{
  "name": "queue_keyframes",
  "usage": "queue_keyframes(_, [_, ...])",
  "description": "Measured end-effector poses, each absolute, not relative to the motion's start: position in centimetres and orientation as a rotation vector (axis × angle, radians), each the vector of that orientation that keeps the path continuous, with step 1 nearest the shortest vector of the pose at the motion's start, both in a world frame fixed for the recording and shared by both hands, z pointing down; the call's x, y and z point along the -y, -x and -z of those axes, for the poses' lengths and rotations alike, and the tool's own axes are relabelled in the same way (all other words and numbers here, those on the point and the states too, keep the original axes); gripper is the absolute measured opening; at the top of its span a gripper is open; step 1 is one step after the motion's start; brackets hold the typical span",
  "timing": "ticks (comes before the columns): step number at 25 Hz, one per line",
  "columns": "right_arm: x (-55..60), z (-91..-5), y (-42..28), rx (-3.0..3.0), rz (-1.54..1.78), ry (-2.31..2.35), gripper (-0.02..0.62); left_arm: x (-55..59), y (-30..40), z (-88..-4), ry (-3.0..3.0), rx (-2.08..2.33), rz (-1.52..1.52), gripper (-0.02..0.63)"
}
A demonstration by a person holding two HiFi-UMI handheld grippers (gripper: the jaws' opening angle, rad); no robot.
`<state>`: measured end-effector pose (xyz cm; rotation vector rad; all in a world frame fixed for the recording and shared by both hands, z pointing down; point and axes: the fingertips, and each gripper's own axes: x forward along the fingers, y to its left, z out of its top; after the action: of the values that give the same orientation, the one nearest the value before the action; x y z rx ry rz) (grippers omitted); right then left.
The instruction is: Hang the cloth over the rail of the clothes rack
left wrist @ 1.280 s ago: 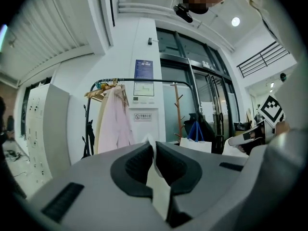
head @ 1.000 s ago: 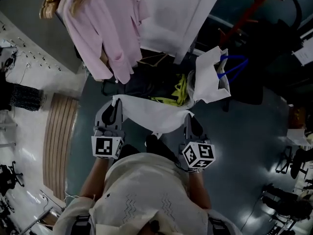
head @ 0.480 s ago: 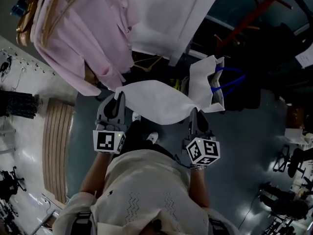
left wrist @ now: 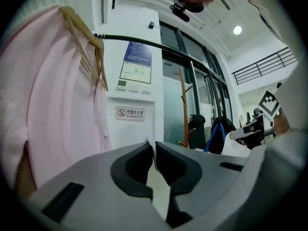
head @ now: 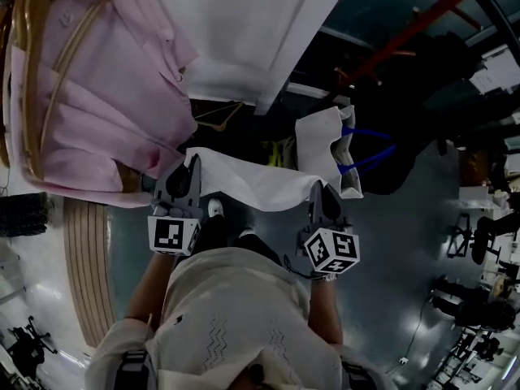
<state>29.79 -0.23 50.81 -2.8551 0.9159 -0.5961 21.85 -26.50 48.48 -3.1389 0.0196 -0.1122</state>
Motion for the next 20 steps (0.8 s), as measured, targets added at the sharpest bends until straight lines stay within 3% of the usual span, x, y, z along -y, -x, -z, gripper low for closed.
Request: queue_keyframes(20, [3.5, -42.4, -35.8, -1.098, 0.329, 2.829, 0.023, 30.2, -25.8, -40.3, 3.08, -0.175, -0.132, 0.025])
